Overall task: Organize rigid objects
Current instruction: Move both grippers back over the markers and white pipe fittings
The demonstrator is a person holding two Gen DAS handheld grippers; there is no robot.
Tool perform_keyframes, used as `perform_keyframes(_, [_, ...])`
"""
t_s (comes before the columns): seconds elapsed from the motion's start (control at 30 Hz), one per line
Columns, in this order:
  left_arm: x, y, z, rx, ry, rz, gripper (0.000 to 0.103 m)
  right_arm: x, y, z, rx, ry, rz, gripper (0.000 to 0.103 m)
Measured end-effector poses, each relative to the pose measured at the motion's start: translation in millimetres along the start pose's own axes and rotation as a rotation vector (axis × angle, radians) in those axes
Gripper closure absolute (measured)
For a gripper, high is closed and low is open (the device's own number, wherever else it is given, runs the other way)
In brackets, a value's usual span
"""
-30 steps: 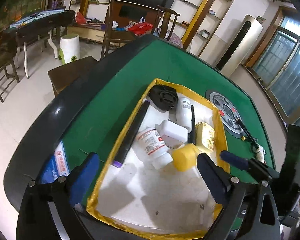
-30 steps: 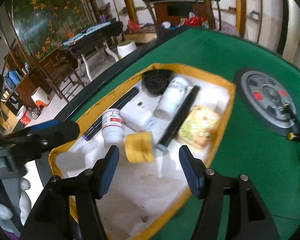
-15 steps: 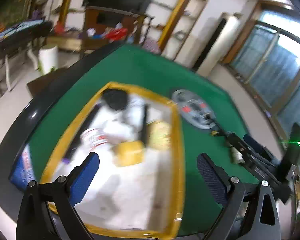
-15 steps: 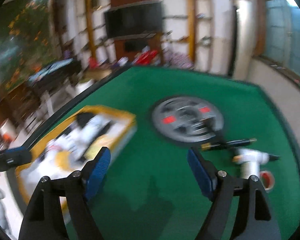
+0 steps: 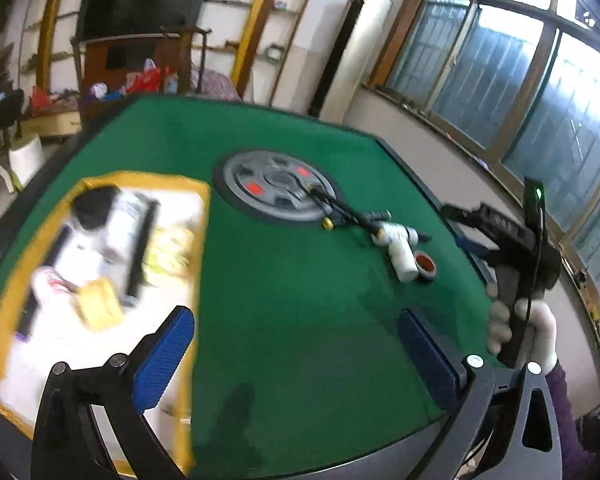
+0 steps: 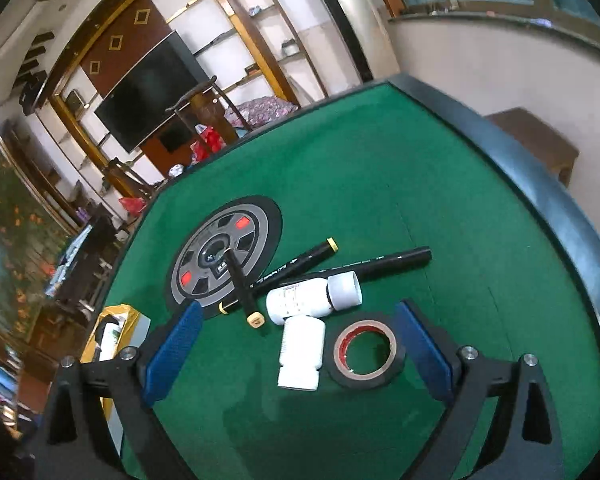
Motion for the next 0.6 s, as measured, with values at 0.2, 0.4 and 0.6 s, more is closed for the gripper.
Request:
perform_keyframes(0.2, [11.1,-26.1,-16.7,0.076,0.003,0.063,0.001,8.0,-38.4,23.8,-0.056,0.051,0.083,0.007])
perform_keyframes(0.4, [14.0,-24.3,-13.9,0.097,0.045,0.078,0.001,14.9,-92.6,83.2,0.028,0.233,0.198,0.044])
perform_keyframes(0.6, [15.7,-20.5,-0.4,0.073,0.065,0.082,0.001,3.5,-144.9,97.7,0.052,0.219,0.297,0.045])
Point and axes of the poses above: each gripper's, at about its wrist camera, not at the fingertips, and y roughly against the way its jaws point, z to its left, x to its underside, the point moved 3 cm from there along -y, roughly the way its jaws point, and after that the axes turned 13 degrees about -y, right-handed, at the moved point
